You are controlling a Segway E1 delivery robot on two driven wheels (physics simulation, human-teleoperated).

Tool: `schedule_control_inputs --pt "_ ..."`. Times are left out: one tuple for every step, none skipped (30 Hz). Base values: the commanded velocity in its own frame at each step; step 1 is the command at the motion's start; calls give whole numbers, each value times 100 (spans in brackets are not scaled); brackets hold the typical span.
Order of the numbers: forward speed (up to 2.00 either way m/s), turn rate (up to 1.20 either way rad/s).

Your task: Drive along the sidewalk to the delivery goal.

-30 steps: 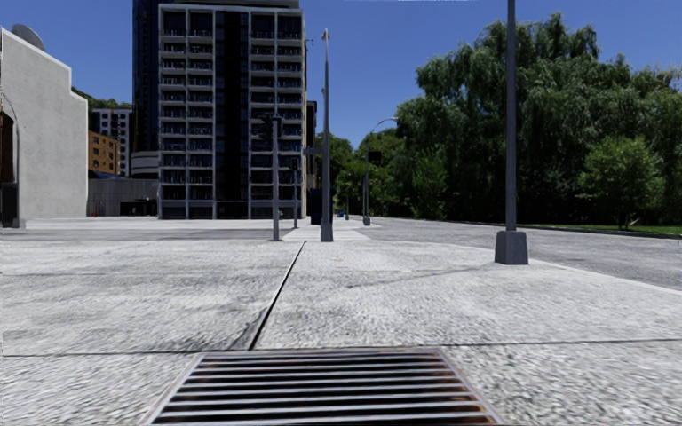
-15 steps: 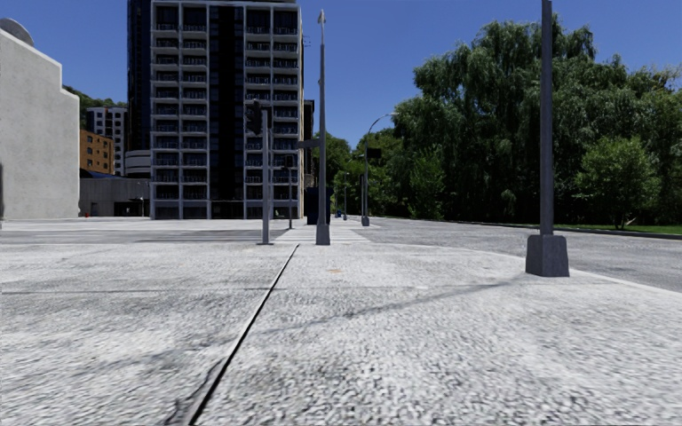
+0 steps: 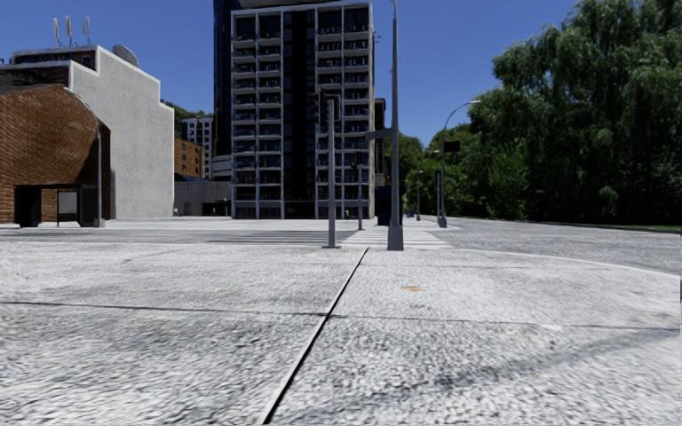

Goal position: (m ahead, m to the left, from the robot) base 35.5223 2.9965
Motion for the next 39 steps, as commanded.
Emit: schedule_control_inputs --pt "200 108" --pt "200 108" --pt "200 91" --pt "200 79" --pt "200 76" --pt "200 64" --pt "200 45" --pt "200 45" --pt "200 20" --pt "200 8" --pt "200 1" --pt "200 0" --pt "200 0" --pt "200 0" --pt "200 0" --pt "200 0" --pt "200 0" --pt "200 0" --pt "200 0" --pt "200 0" --pt "200 0" --pt "200 0" --pt "200 0" --pt "200 0" --pt "200 0" --pt "200 0" --pt "200 0" --pt "200 0" --pt "200 0" --pt "200 0" --pt "200 0" --pt "200 0" --pt "200 0" --pt "200 0" --pt "200 0" --pt "200 0" --pt "200 0" --pt "200 0" --pt "200 0"
